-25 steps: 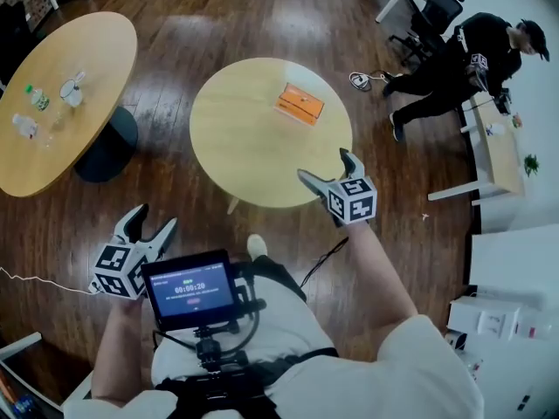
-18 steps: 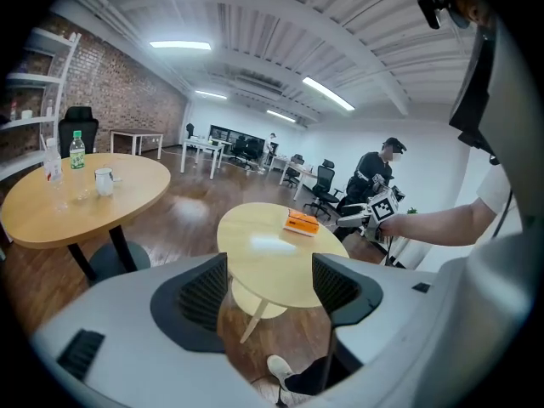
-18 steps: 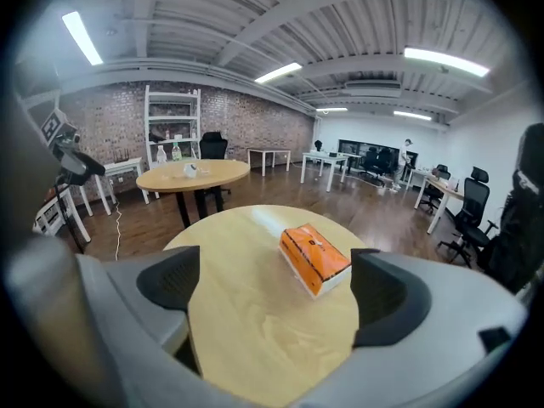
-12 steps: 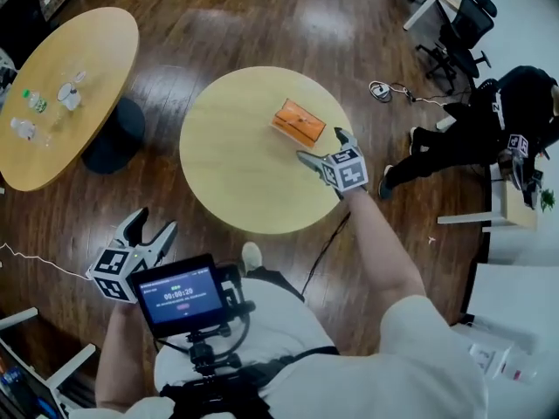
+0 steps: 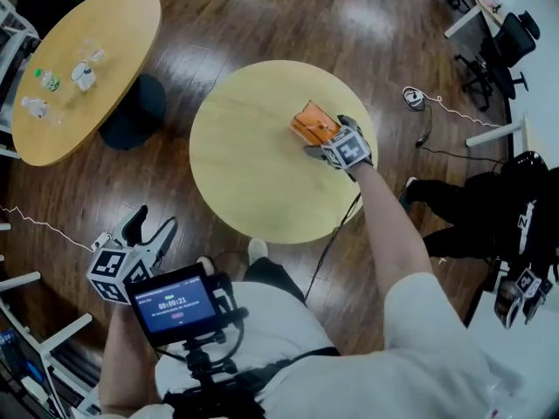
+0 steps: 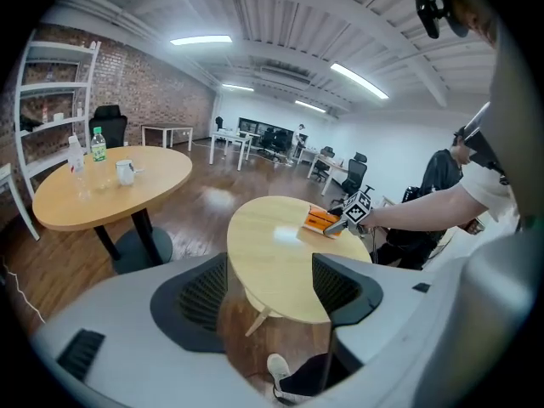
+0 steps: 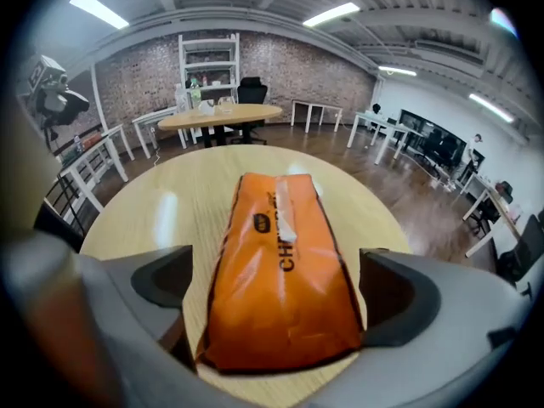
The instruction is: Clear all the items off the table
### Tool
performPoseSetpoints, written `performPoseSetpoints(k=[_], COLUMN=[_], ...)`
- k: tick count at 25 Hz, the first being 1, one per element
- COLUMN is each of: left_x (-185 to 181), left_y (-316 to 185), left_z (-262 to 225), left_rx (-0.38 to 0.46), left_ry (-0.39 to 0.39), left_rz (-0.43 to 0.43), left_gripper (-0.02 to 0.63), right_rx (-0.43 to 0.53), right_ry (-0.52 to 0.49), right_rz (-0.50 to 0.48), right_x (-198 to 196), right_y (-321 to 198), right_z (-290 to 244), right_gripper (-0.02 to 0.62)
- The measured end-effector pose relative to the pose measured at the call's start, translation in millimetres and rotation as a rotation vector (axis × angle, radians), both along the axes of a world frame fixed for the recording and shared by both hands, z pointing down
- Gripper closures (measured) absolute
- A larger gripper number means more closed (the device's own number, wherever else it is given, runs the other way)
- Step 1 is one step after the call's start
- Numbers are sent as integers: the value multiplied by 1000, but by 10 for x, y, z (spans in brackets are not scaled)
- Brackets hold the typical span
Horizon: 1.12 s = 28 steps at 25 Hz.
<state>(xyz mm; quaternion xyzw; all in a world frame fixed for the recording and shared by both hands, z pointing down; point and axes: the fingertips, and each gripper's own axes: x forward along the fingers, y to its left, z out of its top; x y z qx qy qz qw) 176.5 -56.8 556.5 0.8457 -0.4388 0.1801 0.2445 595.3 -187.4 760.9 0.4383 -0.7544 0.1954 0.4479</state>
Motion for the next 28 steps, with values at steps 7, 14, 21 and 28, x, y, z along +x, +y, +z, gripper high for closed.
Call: performPoseSetpoints(k=[7, 14, 21, 28], left_x=[-96, -215, -427, -841], left_y=[36, 118, 177, 81], left_z=[25, 11, -29, -177], left_rx=[-4, -6, 18, 78], left_ry=[-19, -21, 4, 57], left_rz=[-57, -91, -107, -96], left_gripper=[288, 288, 288, 288], right_rx=[-120, -118, -74, 12], right_ry=[171, 137, 113, 119], right_rz=[-79, -47, -23, -86], right_x=[45, 61, -151, -890], right_y=[9, 35, 98, 55], right_z=[327, 274, -130, -974], right_gripper=[31, 201, 207, 207])
